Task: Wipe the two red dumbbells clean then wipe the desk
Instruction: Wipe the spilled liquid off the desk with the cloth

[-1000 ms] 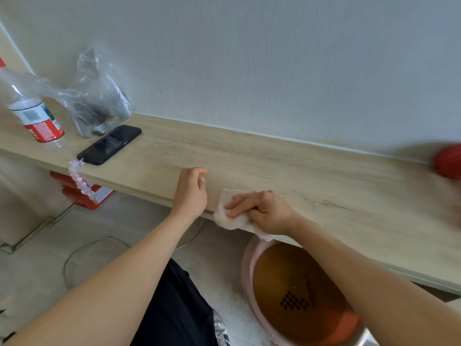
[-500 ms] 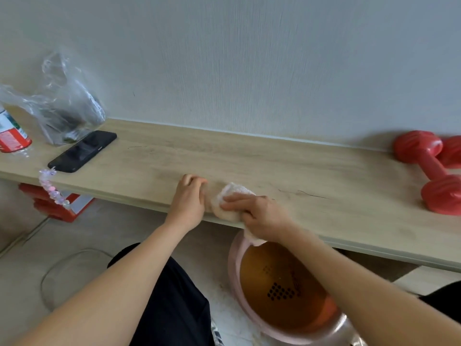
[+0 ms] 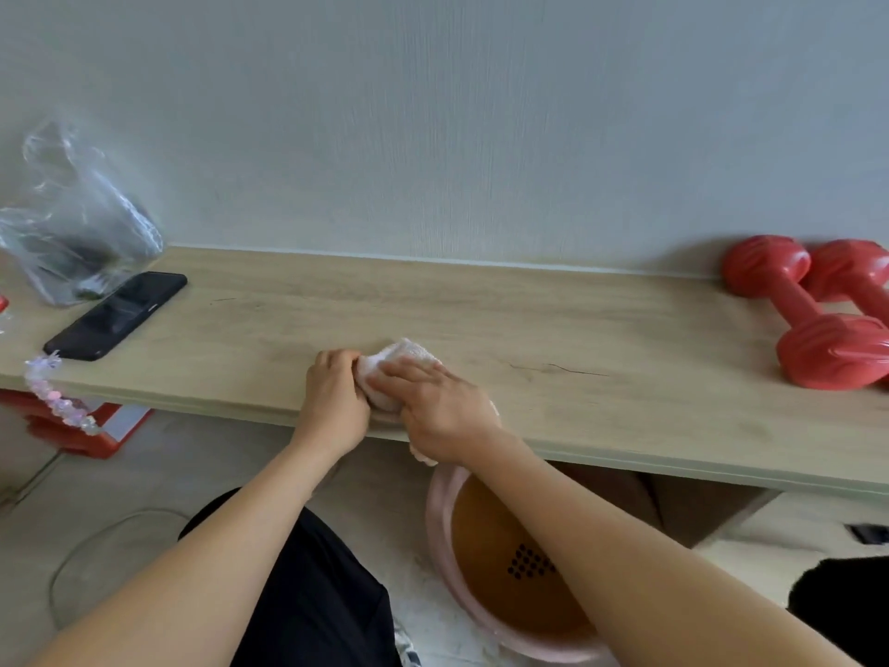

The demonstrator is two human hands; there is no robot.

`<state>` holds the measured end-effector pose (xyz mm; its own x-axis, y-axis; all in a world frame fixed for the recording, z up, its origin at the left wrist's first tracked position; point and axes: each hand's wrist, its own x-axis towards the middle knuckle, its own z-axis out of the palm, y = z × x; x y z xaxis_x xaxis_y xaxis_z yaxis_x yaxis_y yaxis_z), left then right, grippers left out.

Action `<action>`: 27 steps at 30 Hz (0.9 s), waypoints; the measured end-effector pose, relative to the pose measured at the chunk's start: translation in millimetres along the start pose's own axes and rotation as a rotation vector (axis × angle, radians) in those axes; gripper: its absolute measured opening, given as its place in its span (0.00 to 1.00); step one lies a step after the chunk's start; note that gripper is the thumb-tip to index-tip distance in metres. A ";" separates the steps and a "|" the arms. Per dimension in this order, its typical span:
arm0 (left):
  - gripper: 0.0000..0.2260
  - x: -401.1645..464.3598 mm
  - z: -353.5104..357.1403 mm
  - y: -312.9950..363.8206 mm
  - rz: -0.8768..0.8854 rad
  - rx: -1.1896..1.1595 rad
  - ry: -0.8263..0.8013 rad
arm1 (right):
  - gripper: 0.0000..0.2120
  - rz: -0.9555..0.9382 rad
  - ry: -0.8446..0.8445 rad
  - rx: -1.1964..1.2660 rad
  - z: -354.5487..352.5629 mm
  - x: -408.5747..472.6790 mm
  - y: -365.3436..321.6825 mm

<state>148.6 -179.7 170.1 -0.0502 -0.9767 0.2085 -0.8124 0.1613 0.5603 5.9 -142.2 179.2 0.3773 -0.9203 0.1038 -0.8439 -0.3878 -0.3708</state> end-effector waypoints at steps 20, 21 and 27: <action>0.13 -38.3 18.4 36.5 0.151 -0.056 -0.020 | 0.20 0.177 0.398 -0.175 0.3 -63.0 18.5; 0.13 -39.0 15.1 36.6 0.137 -0.065 -0.017 | 0.21 0.152 0.347 -0.162 -1.4 -61.4 14.9; 0.09 -48.5 5.5 42.7 0.066 -0.108 -0.014 | 0.22 0.135 0.147 -0.046 -13.9 -76.7 10.4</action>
<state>113.1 -126.2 179.5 -0.1107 -0.9652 0.2368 -0.7397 0.2391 0.6290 -37.1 -76.3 180.2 0.2026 -0.9604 0.1911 -0.9007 -0.2593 -0.3484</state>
